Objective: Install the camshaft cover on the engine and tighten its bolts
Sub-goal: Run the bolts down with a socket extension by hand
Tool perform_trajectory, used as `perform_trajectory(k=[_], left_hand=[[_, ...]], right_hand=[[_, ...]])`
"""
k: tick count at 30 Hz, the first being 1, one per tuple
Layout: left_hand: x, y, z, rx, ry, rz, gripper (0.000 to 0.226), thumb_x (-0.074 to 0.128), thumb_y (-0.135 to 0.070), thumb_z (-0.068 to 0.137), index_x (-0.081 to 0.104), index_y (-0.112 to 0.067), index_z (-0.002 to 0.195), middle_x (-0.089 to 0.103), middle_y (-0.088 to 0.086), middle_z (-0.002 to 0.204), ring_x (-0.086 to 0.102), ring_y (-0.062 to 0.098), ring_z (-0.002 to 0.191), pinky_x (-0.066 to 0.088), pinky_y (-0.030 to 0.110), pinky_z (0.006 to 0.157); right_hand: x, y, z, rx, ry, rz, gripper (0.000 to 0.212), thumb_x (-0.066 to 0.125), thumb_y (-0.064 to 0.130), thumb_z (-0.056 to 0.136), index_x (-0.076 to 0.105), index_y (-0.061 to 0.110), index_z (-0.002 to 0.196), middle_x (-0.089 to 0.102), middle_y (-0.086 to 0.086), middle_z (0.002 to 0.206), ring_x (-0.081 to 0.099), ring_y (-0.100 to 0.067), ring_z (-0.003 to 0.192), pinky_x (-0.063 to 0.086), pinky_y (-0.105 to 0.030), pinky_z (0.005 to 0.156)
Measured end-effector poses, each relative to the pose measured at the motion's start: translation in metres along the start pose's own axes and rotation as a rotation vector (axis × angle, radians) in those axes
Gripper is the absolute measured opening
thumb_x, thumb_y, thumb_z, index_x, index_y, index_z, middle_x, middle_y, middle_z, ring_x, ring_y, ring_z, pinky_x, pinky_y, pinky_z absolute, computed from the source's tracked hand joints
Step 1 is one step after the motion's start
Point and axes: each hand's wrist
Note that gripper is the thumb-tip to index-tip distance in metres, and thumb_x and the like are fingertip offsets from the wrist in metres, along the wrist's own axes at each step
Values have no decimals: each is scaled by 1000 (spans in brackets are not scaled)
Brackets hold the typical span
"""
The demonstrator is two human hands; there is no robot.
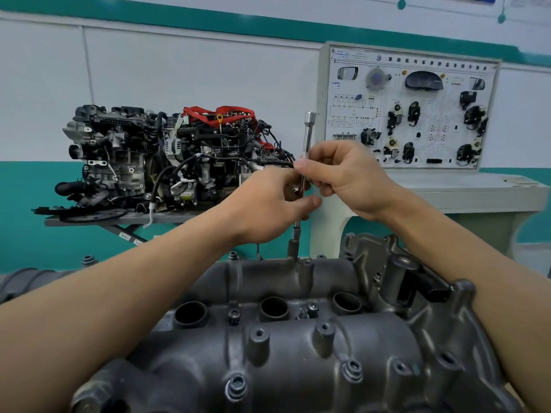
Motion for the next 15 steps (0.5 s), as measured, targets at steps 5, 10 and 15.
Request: perform_trajectory(k=[5, 10, 15], left_hand=[[-6, -5, 0, -57, -58, -87, 12, 70, -14, 92, 68, -11, 81, 74, 4, 70, 72, 17, 63, 60, 37, 65], [-8, -9, 0, -129, 89, -209, 18, 52, -3, 100, 69, 2, 106, 77, 14, 94, 74, 27, 88, 61, 42, 81], [-4, -5, -1, -136, 61, -216, 16, 58, -11, 99, 71, -4, 105, 78, 9, 93, 75, 19, 89, 58, 42, 91]], right_hand=[[2, -2, 1, -7, -84, -15, 30, 79, 40, 66, 61, 16, 67, 51, 7, 55, 42, -8, 50, 35, -20, 48], [-3, 2, 2, 44, 33, 91, 30, 66, 40, 85, 72, 10, 88, 49, 1, 58, 42, -14, 56, 28, -24, 47], [-4, 5, -1, 38, 41, 130, 21, 56, 19, 98, 71, 6, 91, 48, -1, 58, 41, -14, 56, 28, -25, 49]])
Point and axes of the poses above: each hand's wrist, its own z-axis towards the middle knuckle, its own x-axis out of the palm, y = z × x
